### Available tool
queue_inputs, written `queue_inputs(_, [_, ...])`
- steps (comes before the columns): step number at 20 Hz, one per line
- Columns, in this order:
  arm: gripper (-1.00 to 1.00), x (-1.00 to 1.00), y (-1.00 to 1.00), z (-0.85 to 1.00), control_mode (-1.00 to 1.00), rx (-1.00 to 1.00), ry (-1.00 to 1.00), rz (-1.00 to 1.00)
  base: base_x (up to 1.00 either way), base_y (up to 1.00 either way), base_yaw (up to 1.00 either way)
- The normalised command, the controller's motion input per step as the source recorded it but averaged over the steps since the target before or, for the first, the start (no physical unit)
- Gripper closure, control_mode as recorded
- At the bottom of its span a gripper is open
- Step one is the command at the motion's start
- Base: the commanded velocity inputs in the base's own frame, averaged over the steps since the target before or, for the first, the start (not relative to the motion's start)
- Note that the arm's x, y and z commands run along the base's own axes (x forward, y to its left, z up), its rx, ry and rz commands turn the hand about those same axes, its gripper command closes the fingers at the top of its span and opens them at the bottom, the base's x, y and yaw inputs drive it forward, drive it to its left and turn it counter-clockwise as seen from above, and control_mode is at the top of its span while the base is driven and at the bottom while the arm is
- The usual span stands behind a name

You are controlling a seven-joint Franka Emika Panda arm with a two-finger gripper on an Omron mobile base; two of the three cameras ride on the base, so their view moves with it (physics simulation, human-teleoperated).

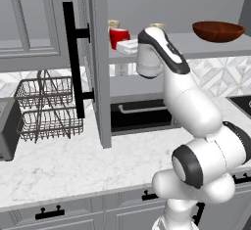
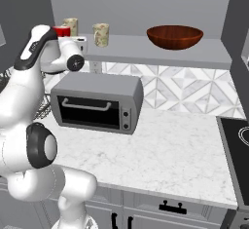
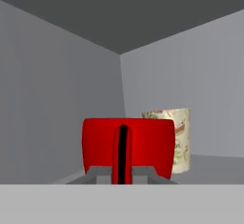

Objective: Gather all objects into one cabinet and sort the glasses and bowls to opposite sides.

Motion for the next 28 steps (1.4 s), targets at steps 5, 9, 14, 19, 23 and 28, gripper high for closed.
queue_inputs(5, [-1.0,0.2,0.05,-0.07,-1.0,0.0,0.0,0.0,0.0,0.0,0.0])
queue_inputs(9, [-1.0,0.0,0.01,0.0,-1.0,0.0,0.0,0.0,0.0,0.0,0.0])
queue_inputs(14, [-1.0,0.0,0.0,0.0,-1.0,0.0,0.0,0.0,0.0,0.0,0.0])
queue_inputs(19, [-1.0,-0.2,-0.01,0.0,-1.0,0.0,0.0,0.0,0.0,0.0,0.0])
queue_inputs(23, [-1.0,-0.36,-0.32,0.09,-1.0,0.0,0.0,-0.01,0.0,0.0,0.0])
queue_inputs(28, [-1.0,-0.66,-0.5,0.45,-1.0,-0.03,0.08,-0.12,0.0,0.0,0.0])
